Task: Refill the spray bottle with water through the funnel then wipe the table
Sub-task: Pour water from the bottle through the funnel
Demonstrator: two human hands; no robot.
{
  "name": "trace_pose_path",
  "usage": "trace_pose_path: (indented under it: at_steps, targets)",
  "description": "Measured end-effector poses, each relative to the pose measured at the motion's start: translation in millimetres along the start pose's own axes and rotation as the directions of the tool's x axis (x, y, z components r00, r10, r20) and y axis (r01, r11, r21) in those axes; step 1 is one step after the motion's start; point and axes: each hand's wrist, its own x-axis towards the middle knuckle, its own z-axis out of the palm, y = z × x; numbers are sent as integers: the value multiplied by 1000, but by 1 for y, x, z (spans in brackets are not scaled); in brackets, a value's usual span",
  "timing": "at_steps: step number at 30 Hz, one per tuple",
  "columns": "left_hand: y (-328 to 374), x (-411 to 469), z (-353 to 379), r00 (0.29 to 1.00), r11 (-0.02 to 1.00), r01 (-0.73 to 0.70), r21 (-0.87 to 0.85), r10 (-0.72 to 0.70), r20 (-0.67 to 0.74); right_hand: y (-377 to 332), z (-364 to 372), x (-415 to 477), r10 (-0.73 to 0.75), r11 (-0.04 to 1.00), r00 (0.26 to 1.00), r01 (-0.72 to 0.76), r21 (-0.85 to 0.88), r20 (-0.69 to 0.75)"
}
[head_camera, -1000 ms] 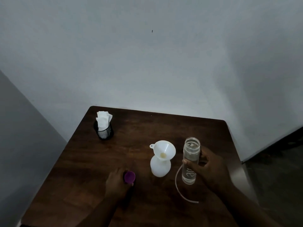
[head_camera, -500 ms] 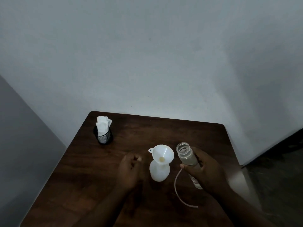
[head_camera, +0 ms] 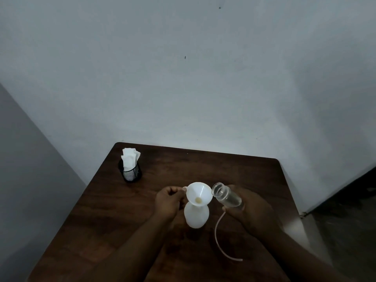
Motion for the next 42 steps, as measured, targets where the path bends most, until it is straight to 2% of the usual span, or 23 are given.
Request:
trace_pose_path:
  at_steps: [9,17,33,42]
  targets:
    - [0,2,3,1000,1000,4,-21,-3,14,20,10,6,-22,984,998,33,-175,66]
    - [0,4,6,1000,999,13,-48,-12,21,12,2,9,-69,947,996,81,-311,50]
    - [1,-2,5,1000,999,5,-53,-4,22,12,1,14,-116,915,992,123,-385,41]
    - [3,-2,5,999,999,-10,-43,12,30,9,1,21,-146,880,985,172,-443,91]
